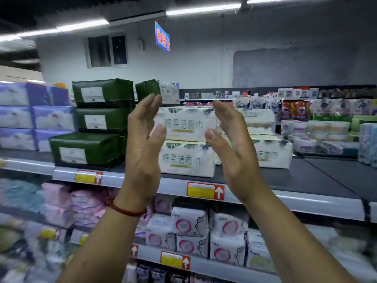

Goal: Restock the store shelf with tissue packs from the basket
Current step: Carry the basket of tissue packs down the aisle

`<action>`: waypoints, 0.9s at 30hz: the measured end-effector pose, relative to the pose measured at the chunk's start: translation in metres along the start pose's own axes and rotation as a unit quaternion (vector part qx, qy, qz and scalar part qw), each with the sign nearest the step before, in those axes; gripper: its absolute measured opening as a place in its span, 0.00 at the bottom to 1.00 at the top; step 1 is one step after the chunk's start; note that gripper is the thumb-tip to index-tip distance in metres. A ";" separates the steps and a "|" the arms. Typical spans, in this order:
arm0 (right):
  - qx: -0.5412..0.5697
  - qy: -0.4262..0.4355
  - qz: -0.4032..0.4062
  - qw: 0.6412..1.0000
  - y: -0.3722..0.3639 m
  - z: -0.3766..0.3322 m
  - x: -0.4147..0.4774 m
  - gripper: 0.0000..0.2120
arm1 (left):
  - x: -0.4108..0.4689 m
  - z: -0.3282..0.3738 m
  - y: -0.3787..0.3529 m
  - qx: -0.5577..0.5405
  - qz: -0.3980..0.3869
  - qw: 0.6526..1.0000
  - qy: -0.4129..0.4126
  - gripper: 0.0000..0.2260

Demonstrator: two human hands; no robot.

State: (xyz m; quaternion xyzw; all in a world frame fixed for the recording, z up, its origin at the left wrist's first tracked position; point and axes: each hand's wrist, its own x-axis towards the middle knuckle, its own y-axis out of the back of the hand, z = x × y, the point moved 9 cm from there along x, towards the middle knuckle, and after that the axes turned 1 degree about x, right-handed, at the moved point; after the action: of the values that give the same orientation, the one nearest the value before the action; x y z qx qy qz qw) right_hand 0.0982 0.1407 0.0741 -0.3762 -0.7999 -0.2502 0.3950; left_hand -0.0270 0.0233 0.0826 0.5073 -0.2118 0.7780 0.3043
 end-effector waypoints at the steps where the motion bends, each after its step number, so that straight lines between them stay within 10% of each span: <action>1: 0.014 -0.003 -0.006 1.000 -0.015 0.002 0.001 0.33 | -0.003 0.002 0.018 0.022 0.016 1.000 0.002 0.24; 16: 0.234 0.002 -0.212 0.949 -0.456 -0.038 -0.023 0.30 | -0.067 0.052 0.433 0.328 0.152 0.929 0.073 0.22; 27: 0.300 0.000 -0.302 0.905 -0.781 -0.097 -0.045 0.29 | -0.084 0.095 0.736 0.560 0.175 0.800 0.121 0.23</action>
State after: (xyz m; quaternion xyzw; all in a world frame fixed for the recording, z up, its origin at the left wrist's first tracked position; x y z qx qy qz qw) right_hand -0.4649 -0.4075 0.0112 0.0195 -0.9125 -0.1058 0.3947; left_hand -0.4458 -0.5928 0.0277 0.4452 0.2145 0.8561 -0.1513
